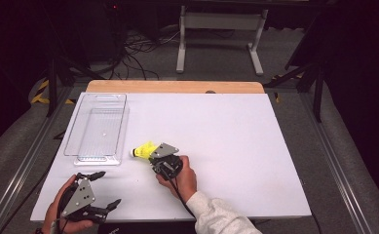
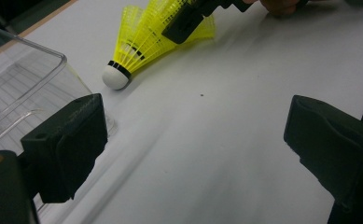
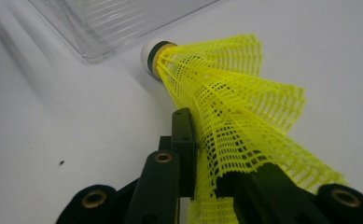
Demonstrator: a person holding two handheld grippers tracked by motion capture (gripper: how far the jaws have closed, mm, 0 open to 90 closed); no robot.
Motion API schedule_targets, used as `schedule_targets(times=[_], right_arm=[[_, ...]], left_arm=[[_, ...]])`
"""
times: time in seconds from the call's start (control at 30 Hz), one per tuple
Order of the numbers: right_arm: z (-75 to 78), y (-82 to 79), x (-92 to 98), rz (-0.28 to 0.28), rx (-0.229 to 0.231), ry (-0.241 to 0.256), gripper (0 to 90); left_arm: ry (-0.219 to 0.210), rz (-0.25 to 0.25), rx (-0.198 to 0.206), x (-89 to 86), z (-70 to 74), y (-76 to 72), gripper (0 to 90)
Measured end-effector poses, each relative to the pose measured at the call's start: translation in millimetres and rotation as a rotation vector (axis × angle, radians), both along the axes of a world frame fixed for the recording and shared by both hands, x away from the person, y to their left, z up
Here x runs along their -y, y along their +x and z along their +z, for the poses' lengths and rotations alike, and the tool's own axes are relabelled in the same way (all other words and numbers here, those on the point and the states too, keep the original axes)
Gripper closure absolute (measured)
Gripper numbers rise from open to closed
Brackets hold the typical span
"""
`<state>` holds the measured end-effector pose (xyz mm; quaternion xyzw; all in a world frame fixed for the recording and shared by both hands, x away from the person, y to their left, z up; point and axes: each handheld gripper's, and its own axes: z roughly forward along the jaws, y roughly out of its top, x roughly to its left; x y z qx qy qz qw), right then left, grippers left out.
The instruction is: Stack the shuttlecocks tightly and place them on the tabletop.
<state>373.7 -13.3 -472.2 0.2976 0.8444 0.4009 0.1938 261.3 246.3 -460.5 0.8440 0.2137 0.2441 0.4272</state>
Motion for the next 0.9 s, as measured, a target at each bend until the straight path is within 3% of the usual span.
schedule_targets(times=[0.9], right_arm=[[12.7,-4.3,12.3,0.010,0.048,0.032,87.5]], left_arm=[[0.000,0.005,0.005,0.1,0.4,-0.1,7.1]])
